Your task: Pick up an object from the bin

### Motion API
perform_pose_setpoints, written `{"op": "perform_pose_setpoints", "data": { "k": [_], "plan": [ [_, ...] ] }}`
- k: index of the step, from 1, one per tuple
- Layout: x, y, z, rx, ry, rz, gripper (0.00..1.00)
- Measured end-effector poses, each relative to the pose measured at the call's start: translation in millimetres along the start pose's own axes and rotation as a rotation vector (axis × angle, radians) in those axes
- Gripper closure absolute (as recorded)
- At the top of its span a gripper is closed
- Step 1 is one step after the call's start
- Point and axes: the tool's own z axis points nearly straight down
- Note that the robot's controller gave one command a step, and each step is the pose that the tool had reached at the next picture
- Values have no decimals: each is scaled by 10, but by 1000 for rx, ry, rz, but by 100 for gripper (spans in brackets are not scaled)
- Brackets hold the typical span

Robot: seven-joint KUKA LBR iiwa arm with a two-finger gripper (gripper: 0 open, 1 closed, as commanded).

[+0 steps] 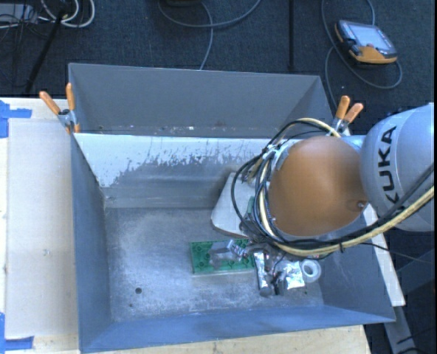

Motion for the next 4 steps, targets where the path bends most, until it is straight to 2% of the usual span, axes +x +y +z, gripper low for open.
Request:
{"op": "perform_pose_setpoints", "data": {
  "k": [1, 2, 3, 4],
  "plan": [
    [-395, -487, 439, 2, -2, 18, 0],
    [-327, -508, 768, -1, 3, 316, 0],
    [-329, -512, 762, 0, 2, 318, 100],
    [-283, -378, 673, 0, 2, 288, 100]
  ]
}}
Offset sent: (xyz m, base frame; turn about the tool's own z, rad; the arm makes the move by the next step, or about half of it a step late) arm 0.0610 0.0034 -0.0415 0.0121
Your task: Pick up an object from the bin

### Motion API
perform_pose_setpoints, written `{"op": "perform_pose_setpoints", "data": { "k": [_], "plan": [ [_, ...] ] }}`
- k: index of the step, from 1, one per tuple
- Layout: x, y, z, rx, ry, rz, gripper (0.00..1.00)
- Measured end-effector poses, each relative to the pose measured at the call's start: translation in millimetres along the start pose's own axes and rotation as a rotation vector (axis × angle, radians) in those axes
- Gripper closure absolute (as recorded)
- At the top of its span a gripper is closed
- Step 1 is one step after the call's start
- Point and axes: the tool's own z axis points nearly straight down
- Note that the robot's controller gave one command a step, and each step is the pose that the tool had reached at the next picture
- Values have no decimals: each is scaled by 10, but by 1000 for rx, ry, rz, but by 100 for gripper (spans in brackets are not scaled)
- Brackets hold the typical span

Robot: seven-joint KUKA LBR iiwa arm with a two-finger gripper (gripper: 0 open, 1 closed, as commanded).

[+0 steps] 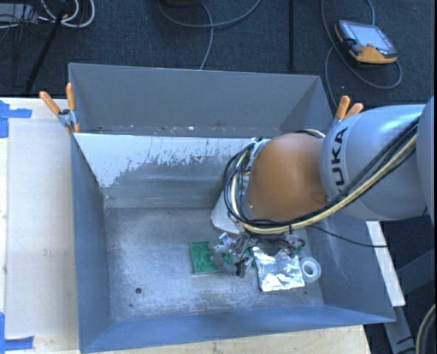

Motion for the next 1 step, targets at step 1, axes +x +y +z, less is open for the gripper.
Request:
{"op": "perform_pose_setpoints", "data": {
  "k": [1],
  "plan": [
    [-1, -4, 2, 0, -1, 2, 0]
  ]
}}
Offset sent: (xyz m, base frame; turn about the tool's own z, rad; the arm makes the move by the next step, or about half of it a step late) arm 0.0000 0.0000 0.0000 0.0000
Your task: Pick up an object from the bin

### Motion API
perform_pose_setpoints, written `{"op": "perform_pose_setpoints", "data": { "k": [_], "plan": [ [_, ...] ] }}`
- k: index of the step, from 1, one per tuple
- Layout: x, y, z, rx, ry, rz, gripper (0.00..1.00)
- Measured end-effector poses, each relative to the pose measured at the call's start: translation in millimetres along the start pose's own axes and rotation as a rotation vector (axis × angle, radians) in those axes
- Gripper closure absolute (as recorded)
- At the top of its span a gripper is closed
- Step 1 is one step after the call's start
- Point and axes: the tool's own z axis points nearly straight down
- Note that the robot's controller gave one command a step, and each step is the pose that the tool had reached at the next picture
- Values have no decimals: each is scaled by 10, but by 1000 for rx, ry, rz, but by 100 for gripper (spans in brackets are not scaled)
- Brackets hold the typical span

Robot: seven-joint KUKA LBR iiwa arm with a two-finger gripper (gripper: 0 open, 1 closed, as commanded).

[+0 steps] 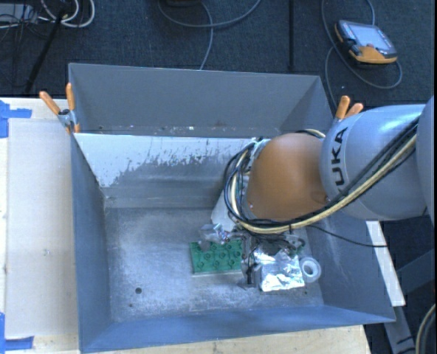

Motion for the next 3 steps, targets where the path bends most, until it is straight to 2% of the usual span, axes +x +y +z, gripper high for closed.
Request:
{"op": "perform_pose_setpoints", "data": {
  "k": [1, 2, 3],
  "plan": [
    [-189, -123, 268, 1, -3, -46, 0],
    [-199, -130, 230, 2, -7, -41, 100],
    [-189, 136, -1239, 5, -8, -105, 100]
  ]
}}
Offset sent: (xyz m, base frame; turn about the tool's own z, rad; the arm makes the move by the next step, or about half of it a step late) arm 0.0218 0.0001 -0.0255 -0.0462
